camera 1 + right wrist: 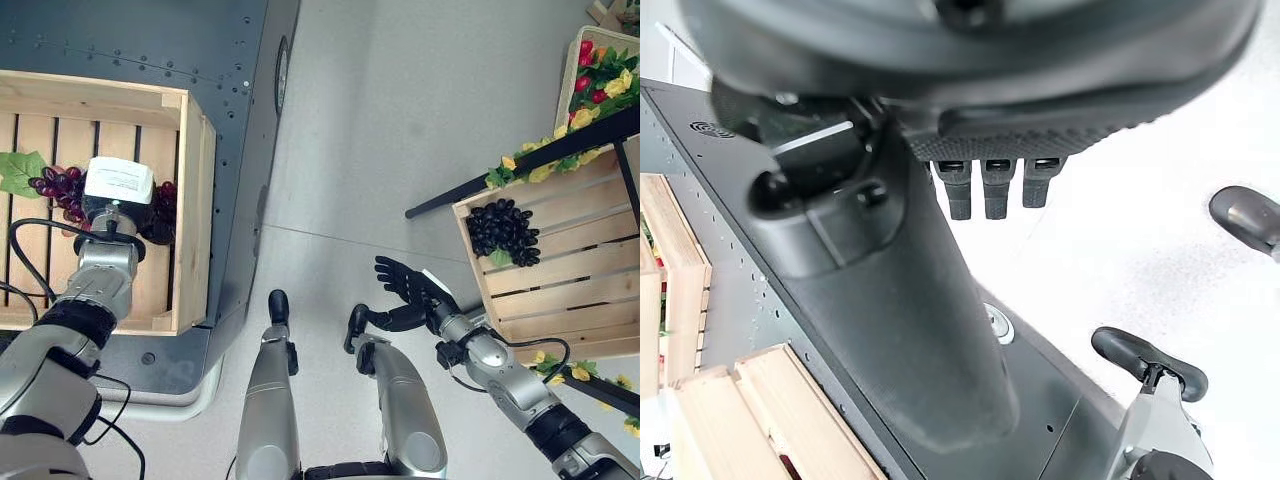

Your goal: Pick up the fruits from the basket on one side to the basket on the other side

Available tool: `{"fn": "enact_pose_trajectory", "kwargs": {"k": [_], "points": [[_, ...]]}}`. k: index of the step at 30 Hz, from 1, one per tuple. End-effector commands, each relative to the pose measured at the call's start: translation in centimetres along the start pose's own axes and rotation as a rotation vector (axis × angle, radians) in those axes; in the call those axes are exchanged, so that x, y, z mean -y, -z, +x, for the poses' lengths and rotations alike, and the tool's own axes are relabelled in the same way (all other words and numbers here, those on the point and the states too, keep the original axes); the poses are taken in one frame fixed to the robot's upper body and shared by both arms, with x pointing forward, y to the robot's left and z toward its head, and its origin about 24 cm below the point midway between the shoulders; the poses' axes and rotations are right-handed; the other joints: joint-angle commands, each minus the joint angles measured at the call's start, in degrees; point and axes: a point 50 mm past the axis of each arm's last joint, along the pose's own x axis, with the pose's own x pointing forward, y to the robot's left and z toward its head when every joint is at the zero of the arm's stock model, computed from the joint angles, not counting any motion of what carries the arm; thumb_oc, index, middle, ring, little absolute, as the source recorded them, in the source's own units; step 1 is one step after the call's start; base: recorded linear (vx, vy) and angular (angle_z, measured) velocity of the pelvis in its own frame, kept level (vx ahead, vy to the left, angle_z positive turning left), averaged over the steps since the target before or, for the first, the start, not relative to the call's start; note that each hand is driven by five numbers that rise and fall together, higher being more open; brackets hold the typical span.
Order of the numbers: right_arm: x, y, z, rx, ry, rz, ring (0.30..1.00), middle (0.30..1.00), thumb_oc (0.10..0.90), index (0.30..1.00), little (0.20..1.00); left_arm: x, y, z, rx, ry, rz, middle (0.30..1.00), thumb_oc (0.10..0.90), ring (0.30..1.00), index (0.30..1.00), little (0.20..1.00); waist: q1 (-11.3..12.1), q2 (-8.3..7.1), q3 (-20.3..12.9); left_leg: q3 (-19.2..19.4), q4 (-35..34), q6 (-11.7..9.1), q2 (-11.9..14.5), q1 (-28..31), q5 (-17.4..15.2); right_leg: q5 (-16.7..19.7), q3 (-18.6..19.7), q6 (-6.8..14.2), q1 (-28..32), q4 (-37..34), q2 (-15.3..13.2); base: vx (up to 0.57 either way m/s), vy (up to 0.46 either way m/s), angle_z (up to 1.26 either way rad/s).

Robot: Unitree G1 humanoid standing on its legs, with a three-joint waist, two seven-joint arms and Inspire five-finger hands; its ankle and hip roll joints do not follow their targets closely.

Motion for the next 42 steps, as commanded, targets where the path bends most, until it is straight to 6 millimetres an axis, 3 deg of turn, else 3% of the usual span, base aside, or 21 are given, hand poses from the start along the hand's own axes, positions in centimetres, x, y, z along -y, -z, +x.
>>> {"fn": "enact_pose_trajectory", "kwargs": {"k": [1, 16, 28, 35, 39, 42], "points": [[0.9, -2.3, -0.8, 0.114, 0.039, 0.022, 0.9, 0.9, 0.8, 0.9, 0.9, 1.4, 2.8, -0.4, -0.157, 0.036, 0.041, 0.3, 0.4, 0.3, 0.3, 0.3, 0.46, 1.63, -0.56, 4.03, 4.5, -0.24, -3.04, -0.84, -4.24, 2.4, -1.74, 1.32, 2.5, -3.31, 0.12, 0.01, 0.01, 0.06], [1.2, -1.3, -1.8, 0.092, 0.07, 0.031, 0.9, 0.9, 0.8, 0.9, 0.9, 1.9, 2.9, -1.5, -0.134, -0.171, -0.206, 0.3, 0.4, 0.3, 0.3, 0.3, 1.52, 2.88, -0.56, 3.67, 3.31, 0.12, -3.9, 3.32, -4.42, 2.15, -2.08, 1.74, 4.36, -2.22, -0.83, 0.01, -0.011, 0.04], [0.6, -0.4, -3.2, 0.108, 0.087, 0.074, 0.9, 0.9, 0.8, 0.9, 0.9, 2.8, 2.8, -5.0, -0.218, -0.464, -0.654, 0.3, 0.4, 0.3, 0.3, 0.3, 3.92, 3.33, -1.53, 1.98, -0.48, 0.16, -5.01, 8.75, -3.9, 1.34, -3.46, 1.72, 9.31, -3.99, -0.99, 0.0, -0.047, 0.06], [-0.6, 0.5, -4.3, 0.131, 0.091, 0.116, 0.9, 0.9, 0.8, 0.9, 0.9, 2.0, 2.6, -7.8, -0.206, -0.7, -0.892, 0.3, 0.4, 0.3, 0.3, 0.3, 5.43, 3.3, -5.28, 0.29, -5.45, -0.3, -5.76, 14.0, -3.52, 0.94, -4.1, 1.93, 14.79, -8.1, -0.37, 0.05, -0.075, 0.06], [-1.1, 0.7, -4.6, 0.146, 0.087, 0.131, 0.9, 0.9, 0.8, 0.9, 0.9, 0.9, 2.1, -9.2, -0.162, -0.82, -1.025, 0.3, 0.4, 0.3, 0.3, 0.3, 5.72, 3.75, -7.7, -0.15, -9.39, -0.72, -5.66, 16.41, -1.28, 2.65, -4.54, 1.55, 18.12, -12.65, 0.45, 0.01, -0.047, 0.03], [-1.7, 0.4, -4.8, 0.194, 0.079, 0.145, 0.9, 0.9, 0.8, 0.9, 0.9, -0.4, 1.6, -10.6, -0.139, -0.944, -1.226, 0.3, 0.4, 0.3, 0.3, 0.3, 6.16, 4.57, -10.86, -1.49, -13.78, -1.47, -5.82, 19.8, -0.15, 3.58, -4.35, 1.67, 22.38, -17.08, 0.88, 0.08, -0.061, 0.0]]}}
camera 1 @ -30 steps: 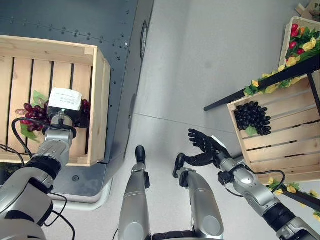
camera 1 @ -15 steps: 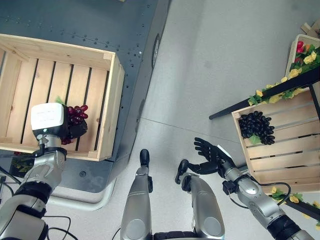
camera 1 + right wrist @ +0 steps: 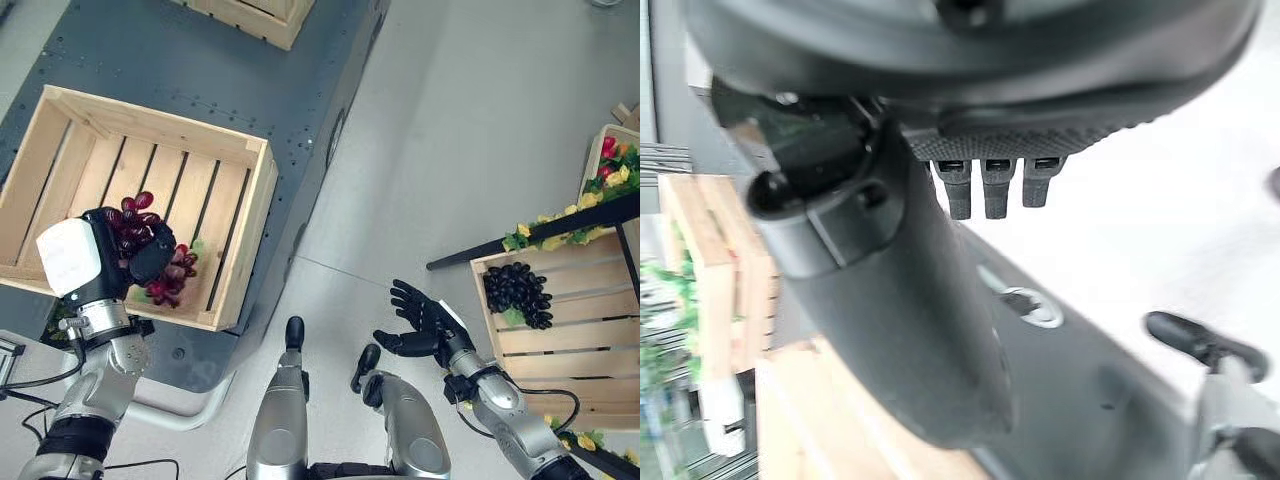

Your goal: Pick up the fruits from the basket on one side to the basket on the other side

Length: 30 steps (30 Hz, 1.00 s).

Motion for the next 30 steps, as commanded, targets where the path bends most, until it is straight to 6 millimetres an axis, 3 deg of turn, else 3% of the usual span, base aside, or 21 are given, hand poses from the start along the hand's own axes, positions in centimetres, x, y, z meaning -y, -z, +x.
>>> {"fn": "enact_pose_trajectory", "kwargs": {"k": [1, 4, 9, 10, 11, 12, 13, 22, 30], "points": [[-0.8, -2.4, -0.8, 0.202, -0.042, -0.018, 0.9, 0.9, 0.8, 0.9, 0.9, -3.2, -2.8, 2.0, 0.103, -0.325, -0.281, 0.3, 0.4, 0.3, 0.3, 0.3, -1.04, 2.03, -11.0, 0.03, 0.4, -1.15, -4.23, 1.12, -4.22, 5.2, -1.21, 0.51, 5.58, -9.9, 1.33, 0.1, -0.057, -0.03], [-1.5, -3.1, -0.5, 0.246, -0.052, -0.004, 0.9, 0.9, 0.8, 0.9, 0.9, -3.4, -4.4, 1.5, 0.118, -0.356, -0.451, 0.3, 0.4, 0.3, 0.3, 0.3, -0.76, 2.65, -13.41, -0.7, -1.96, -1.49, -4.26, 2.83, -3.51, 5.73, -1.23, 0.51, 7.6, -11.59, 1.35, 0.09, -0.043, -0.02], [-3.2, -4.9, 0.7, 0.307, -0.095, 0.014, 0.9, 0.9, 0.8, 0.9, 0.9, -1.7, -7.0, 0.6, -0.048, -0.318, -1.039, 0.3, 0.4, 0.3, 0.3, 0.3, -0.54, 3.24, -17.63, -1.95, -6.42, -2.26, -3.99, 5.81, -1.84, 6.94, -0.99, 0.16, 11.71, -15.52, 2.05, 0.09, -0.053, 0.01], [-3.3, -5.0, 0.7, 0.309, -0.096, 0.016, 0.9, 0.9, 0.8, 0.9, 0.9, -1.7, -7.0, 0.6, -0.059, -0.318, -1.068, 0.3, 0.4, 0.3, 0.3, 0.3, -0.57, 3.28, -17.82, -2.03, -6.48, -2.22, -3.98, 5.71, -1.71, 7.14, -1.04, 0.12, 11.69, -15.71, 2.1, 0.08, -0.055, 0.1], [-3.7, -5.4, 0.9, 0.321, -0.107, 0.017, 0.9, 0.9, 0.8, 0.9, 0.9, -0.8, -7.4, -0.1, -0.158, -0.321, -1.265, 0.3, 0.4, 0.3, 0.3, 0.3, -0.51, 3.2, -18.9, -2.38, -7.1, -2.21, -3.95, 6.67, -1.79, 7.37, -1.0, 0.08, 12.71, -16.65, 2.2, 0.04, -0.035, 0.13], [-3.6, -5.4, 0.9, 0.321, -0.107, 0.017, 0.9, 0.9, 0.8, 0.9, 0.9, -0.8, -7.4, -0.1, -0.158, -0.32, -1.266, 0.3, 0.4, 0.3, 0.3, 0.3, -0.56, 3.24, -18.99, -2.42, -7.13, -2.18, -3.94, 6.51, -1.66, 7.55, -1.06, 0.07, 12.62, -16.78, 2.23, 0.09, -0.075, 0.09], [-4.1, -5.8, 1.1, 0.334, -0.128, 0.0, 0.9, 0.9, 0.8, 0.9, 0.9, 0.1, -8.3, -0.8, -0.22, -0.302, -1.401, 0.3, 0.4, 0.3, 0.3, 0.3, -0.58, 3.11, -20.15, -2.87, -7.83, -2.08, -3.93, 7.37, -1.71, 7.67, -1.0, -0.05, 13.32, -17.48, 2.42, 0.05, -0.051, 0.02], [-4.2, -9.7, 1.5, 0.458, -0.192, -0.125, 0.9, 0.9, 0.8, 0.9, 0.9, 2.6, -10.9, -2.2, -0.399, -0.176, -1.713, 0.3, 0.4, 0.3, 0.3, 0.3, -0.74, 2.15, -23.3, -4.21, -9.57, -1.7, -3.85, 11.16, -2.48, 9.08, -0.19, 0.04, 15.93, -20.28, 3.16, 0.05, -0.066, -0.01], [-4.0, -12.3, 1.9, 0.521, -0.198, -0.252, 0.9, 0.9, 0.8, 0.9, 0.9, 4.1, -12.9, -2.9, -0.444, -0.03, -1.791, 0.3, 0.4, 0.3, 0.3, 0.3, -0.76, 1.64, -24.92, -4.6, -9.66, -1.5, -4.01, 13.15, -3.48, 10.32, 0.29, 0.75, 17.04, -21.57, 2.75, 0.01, -0.048, 0.02]]}}
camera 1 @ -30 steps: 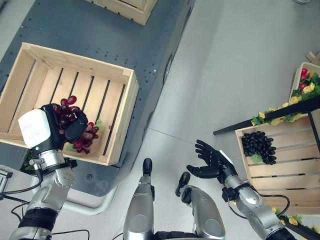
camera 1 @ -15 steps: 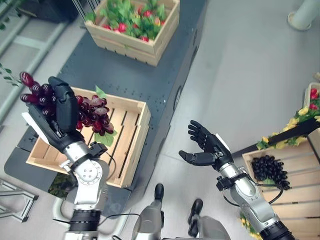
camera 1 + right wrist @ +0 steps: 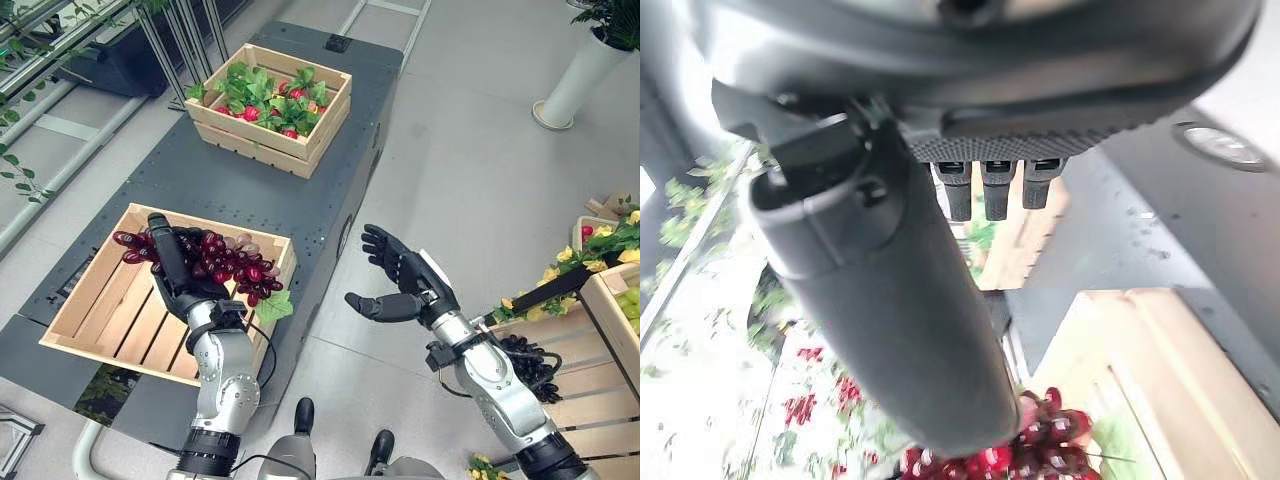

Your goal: Pick up the fruits from the basket on one side to the basket on the other side

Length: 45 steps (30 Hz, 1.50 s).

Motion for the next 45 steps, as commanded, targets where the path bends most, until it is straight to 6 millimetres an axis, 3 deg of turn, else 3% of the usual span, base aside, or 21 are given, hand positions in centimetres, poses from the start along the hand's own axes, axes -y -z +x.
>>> {"fn": "enact_pose_trajectory", "kwargs": {"k": [1, 16, 38, 45], "points": [[0.0, -4.0, 0.8, 0.186, -0.068, -0.094, 0.9, 0.9, 0.8, 0.9, 0.9, 4.3, -1.6, -0.1, 0.096, 0.269, -0.03, 0.3, 0.4, 0.3, 0.3, 0.3, -0.48, -0.59, -10.65, -2.79, -0.73, -1.48, -3.1, 0.72, -3.66, 3.1, 1.79, -0.81, -1.6, 0.06, -0.57, 0.02, -0.031, 0.05], [-0.1, -5.3, 1.9, 0.19, -0.088, -0.194, 0.9, 0.9, 0.8, 0.9, 0.9, 5.7, 0.5, -1.3, -0.072, 0.407, -0.104, 0.3, 0.4, 0.3, 0.3, 0.3, -0.73, -0.34, -12.46, -2.2, -0.73, -1.27, -2.96, 2.35, -4.8, 4.07, 1.71, 0.36, -1.11, 0.06, -1.62, 0.0, -0.004, 0.02], [-1.5, -4.0, 2.7, 0.127, -0.071, -0.022, 0.9, 0.9, 0.8, 0.9, 0.9, 7.7, 1.7, -3.1, -0.224, 0.567, -0.287, 0.3, 0.4, 0.3, 0.3, 0.3, -1.19, 0.33, -13.76, -1.25, -0.73, -0.86, -2.79, 2.56, -4.96, 5.03, 1.71, 1.25, -1.66, 0.06, -2.57, 0.0, 0.0, 0.0], [-2.3, -4.1, 3.1, 0.133, -0.095, 0.034, 0.9, 0.9, 0.8, 0.9, 0.9, 8.0, 2.9, -3.8, -0.307, 0.615, -0.292, 0.3, 0.4, 0.3, 0.3, 0.3, -1.57, 0.28, -14.23, -0.77, -0.73, -0.75, -2.6, 2.61, -5.03, 5.14, 2.26, 1.29, -1.87, 0.06, -2.53, 0.0, 0.0, 0.0]]}}
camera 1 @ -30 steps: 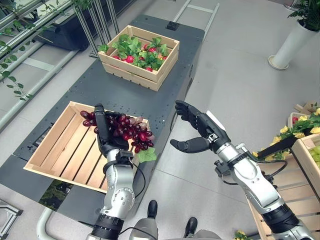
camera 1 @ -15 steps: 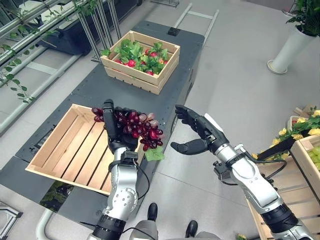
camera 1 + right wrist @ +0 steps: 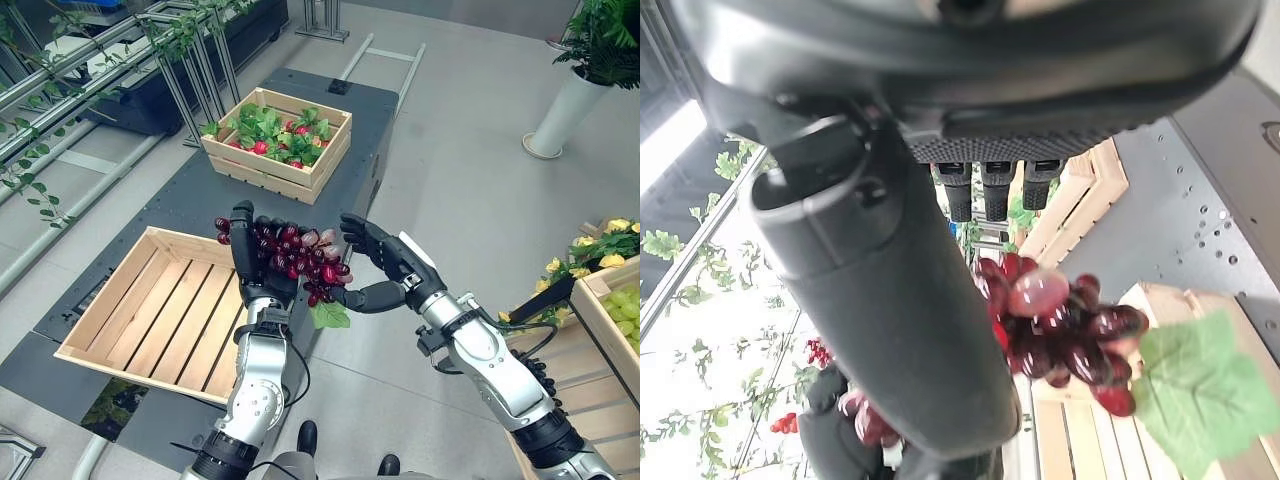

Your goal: Pick up the fruits from the basket on one side to the basket on the other side

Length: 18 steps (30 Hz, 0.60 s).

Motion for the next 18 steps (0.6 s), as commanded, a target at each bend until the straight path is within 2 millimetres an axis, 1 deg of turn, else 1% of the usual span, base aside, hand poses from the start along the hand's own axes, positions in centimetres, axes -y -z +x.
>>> {"fn": "enact_pose_trajectory", "kwargs": {"k": [1, 6, 12, 18], "points": [[-0.7, -2.9, 1.5, 0.174, 0.0, 0.098, 0.9, 0.9, 0.8, 0.9, 0.9, 4.2, 0.0, 0.9, 0.032, 0.277, -0.003, 0.3, 0.4, 0.3, 0.3, 0.3, -0.3, -0.61, -9.67, 0.28, -0.43, -1.0, -2.15, 1.65, -5.29, 5.12, 2.08, 1.18, -3.25, 0.05, -1.96, 0.0, 0.0, 0.0], [-0.9, -2.7, 1.6, 0.162, -0.005, 0.145, 0.9, 0.9, 0.8, 0.9, 0.9, 4.4, 0.5, 0.7, 0.011, 0.318, -0.008, 0.3, 0.4, 0.3, 0.3, 0.3, -0.56, -0.66, -9.82, 0.55, -0.43, -0.94, -2.0, 1.61, -5.31, 5.2, 2.31, 1.14, -3.46, 0.05, -1.91, 0.0, 0.0, 0.0], [-0.9, -2.3, 1.6, 0.142, 0.018, 0.148, 0.9, 0.9, 0.8, 0.9, 0.9, 5.2, 0.6, 0.5, 0.007, 0.39, 0.007, 0.3, 0.4, 0.3, 0.3, 0.3, -0.89, -0.71, -10.03, 1.13, -0.43, -0.93, -1.73, 1.65, -5.43, 5.19, 2.61, 1.13, -3.66, 0.05, -1.83, 0.0, -0.008, -0.05], [-0.9, -2.4, 1.7, 0.138, 0.021, 0.149, 0.9, 0.9, 0.8, 0.9, 0.9, 5.5, 0.7, 0.4, -0.002, 0.426, -0.007, 0.3, 0.4, 0.3, 0.3, 0.3, -1.19, -0.69, -10.07, 1.36, -0.43, -0.9, -1.67, 1.64, -5.5, 5.21, 2.96, 1.13, -3.84, 0.05, -1.73, 0.0, -0.006, -0.05]]}}
